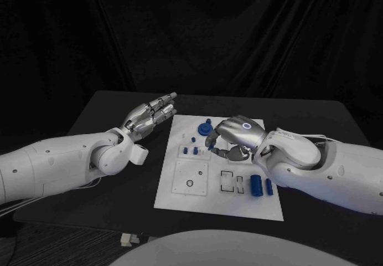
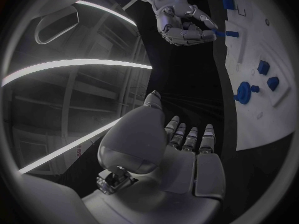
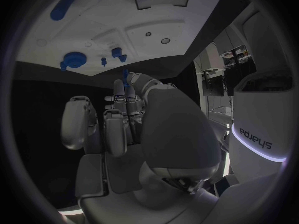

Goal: Assemble the parts on the task board

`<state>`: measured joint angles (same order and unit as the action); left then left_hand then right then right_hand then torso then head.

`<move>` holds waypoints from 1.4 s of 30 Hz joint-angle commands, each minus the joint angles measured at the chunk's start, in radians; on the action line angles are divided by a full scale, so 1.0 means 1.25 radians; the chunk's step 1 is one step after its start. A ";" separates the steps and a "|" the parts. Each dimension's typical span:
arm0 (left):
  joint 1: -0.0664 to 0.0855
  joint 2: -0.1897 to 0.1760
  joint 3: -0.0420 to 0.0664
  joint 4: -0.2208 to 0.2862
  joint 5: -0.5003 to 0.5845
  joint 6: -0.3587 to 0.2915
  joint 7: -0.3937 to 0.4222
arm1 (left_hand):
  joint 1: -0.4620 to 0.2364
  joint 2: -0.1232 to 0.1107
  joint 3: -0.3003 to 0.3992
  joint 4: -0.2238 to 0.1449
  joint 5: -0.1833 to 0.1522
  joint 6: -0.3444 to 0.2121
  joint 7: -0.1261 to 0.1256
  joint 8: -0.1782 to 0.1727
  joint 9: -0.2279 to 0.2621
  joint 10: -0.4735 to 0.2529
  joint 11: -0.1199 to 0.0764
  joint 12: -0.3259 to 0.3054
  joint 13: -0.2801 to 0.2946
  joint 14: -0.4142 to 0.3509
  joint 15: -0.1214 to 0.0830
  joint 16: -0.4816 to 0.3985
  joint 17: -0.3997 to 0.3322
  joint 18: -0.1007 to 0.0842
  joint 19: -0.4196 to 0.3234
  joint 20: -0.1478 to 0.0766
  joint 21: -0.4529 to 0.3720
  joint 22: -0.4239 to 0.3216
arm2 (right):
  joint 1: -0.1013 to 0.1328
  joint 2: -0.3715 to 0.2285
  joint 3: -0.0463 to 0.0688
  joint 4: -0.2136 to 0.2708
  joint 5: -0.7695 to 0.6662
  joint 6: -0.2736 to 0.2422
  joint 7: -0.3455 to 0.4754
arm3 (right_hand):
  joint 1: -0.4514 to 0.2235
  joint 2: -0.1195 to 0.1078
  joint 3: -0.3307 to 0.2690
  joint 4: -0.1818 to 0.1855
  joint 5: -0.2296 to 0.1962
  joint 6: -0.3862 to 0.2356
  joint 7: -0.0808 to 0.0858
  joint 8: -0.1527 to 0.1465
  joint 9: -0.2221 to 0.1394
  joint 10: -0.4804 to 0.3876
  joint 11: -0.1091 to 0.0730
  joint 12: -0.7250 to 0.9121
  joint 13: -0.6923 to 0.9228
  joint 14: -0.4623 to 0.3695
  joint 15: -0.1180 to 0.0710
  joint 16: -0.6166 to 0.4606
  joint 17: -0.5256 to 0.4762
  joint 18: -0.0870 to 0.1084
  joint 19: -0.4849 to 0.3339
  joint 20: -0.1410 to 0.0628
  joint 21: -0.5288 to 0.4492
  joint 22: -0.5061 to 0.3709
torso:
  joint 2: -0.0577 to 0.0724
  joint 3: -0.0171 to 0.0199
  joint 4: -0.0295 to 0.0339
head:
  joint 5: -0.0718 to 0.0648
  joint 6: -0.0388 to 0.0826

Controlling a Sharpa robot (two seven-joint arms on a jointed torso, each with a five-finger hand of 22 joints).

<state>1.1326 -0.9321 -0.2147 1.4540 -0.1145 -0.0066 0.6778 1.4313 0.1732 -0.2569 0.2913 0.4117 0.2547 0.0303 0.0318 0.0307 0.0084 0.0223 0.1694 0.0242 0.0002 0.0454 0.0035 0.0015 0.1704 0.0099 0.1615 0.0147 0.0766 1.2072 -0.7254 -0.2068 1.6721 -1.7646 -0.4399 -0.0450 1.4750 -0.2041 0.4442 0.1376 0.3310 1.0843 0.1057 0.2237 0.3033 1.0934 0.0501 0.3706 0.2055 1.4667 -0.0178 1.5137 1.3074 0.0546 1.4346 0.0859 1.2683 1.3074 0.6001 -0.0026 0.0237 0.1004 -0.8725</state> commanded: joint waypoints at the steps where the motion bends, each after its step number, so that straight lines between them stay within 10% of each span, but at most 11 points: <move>1: -0.001 -0.001 0.001 0.003 0.005 -0.037 0.087 | -0.017 -0.002 -0.010 0.001 -0.012 -0.011 -0.002 -0.003 -0.001 0.000 -0.012 -0.003 0.000 0.000 -0.017 -0.003 -0.001 0.005 -0.002 -0.026 -0.004 -0.009 | -0.014 0.015 0.001 -0.015 -0.025 0.026 -0.010 | -0.003 0.005 -0.001 -0.004 -0.004 -0.003 0.005 -0.002 0.002 0.004 0.001 -0.001 0.000 0.056 -0.003 -0.004 0.106 0.011 0.002 -0.001 -0.004 0.138 | 0.001 0.0003 0.0004 | 0.002 0.000; 11: -0.003 -0.002 0.001 0.004 0.005 -0.077 0.103 | -0.106 -0.007 -0.034 0.002 -0.096 -0.053 -0.032 -0.007 -0.005 -0.002 -0.045 -0.017 -0.002 0.000 -0.054 -0.003 -0.001 -0.015 -0.007 -0.083 -0.010 -0.049 | -0.041 0.045 0.001 -0.038 -0.031 0.056 -0.008 | -0.005 0.006 -0.001 -0.005 -0.010 -0.007 0.006 -0.005 0.003 0.003 0.003 -0.003 -0.001 0.056 -0.001 -0.006 0.103 0.012 0.000 0.000 -0.009 0.137 | 0.000 0.0002 0.0002 | 0.010 0.000; 15: -0.005 -0.001 0.001 0.003 0.005 -0.096 0.113 | -0.153 0.003 -0.037 0.001 -0.130 -0.149 -0.070 -0.016 -0.015 -0.007 -0.080 -0.043 -0.005 0.000 -0.106 -0.003 -0.001 -0.022 -0.008 -0.142 -0.012 -0.061 | -0.046 0.047 0.001 -0.035 -0.031 0.061 -0.009 | -0.005 0.006 -0.001 -0.005 -0.012 -0.008 0.006 -0.006 0.003 0.003 0.003 -0.003 -0.001 0.056 -0.001 -0.006 0.104 0.012 0.000 0.000 -0.010 0.137 | 0.000 0.0000 0.0004 | 0.009 0.000; 20: -0.007 -0.001 0.001 0.005 0.005 -0.109 0.119 | -0.174 0.003 -0.039 0.001 -0.145 -0.143 -0.081 -0.015 -0.014 -0.008 -0.107 -0.052 -0.006 0.000 -0.144 -0.003 -0.001 -0.035 -0.008 -0.192 -0.012 -0.061 | -0.049 0.048 0.001 -0.033 -0.032 0.067 -0.010 | -0.006 0.007 -0.001 -0.005 -0.014 -0.009 0.007 -0.007 0.004 0.003 0.003 -0.003 -0.001 0.055 -0.001 -0.006 0.103 0.012 0.000 0.000 -0.009 0.137 | 0.001 0.0003 0.0001 | 0.007 0.000; 42: -0.012 -0.003 0.001 0.003 0.005 -0.096 0.121 | -0.143 0.006 -0.023 -0.001 -0.108 -0.132 -0.074 -0.013 -0.012 -0.007 -0.096 -0.055 -0.006 0.000 -0.118 -0.003 -0.001 -0.047 -0.008 -0.177 -0.012 -0.061 | -0.074 0.069 0.001 -0.046 -0.032 0.081 -0.005 | -0.006 0.008 0.000 -0.007 -0.019 -0.016 0.008 -0.011 0.005 0.004 0.004 -0.004 -0.001 0.055 0.000 -0.007 0.101 0.012 0.000 0.001 -0.010 0.136 | 0.000 0.0003 0.0000 | 0.013 0.000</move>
<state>1.1197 -0.9356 -0.2147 1.4570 -0.1138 -0.1272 0.6780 1.2443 0.1832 -0.2902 0.2895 0.2728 0.0867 -0.0671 0.0134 0.0143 0.0018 -0.1051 0.1041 0.0174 -0.0014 -0.0305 0.0036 0.0015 0.1230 -0.0008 -0.0308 0.0057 0.0010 1.1185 -0.6411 -0.2066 1.6157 -1.7949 -0.3498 -0.0441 1.4706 -0.1997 0.4420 0.1345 0.3127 1.0732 0.1166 0.2127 0.3084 1.0934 0.0503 0.3706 0.2055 1.4667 -0.0178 1.5099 1.3074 0.0547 1.4346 0.0859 1.2596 1.3078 0.6001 -0.0027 0.0235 0.1163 -0.8725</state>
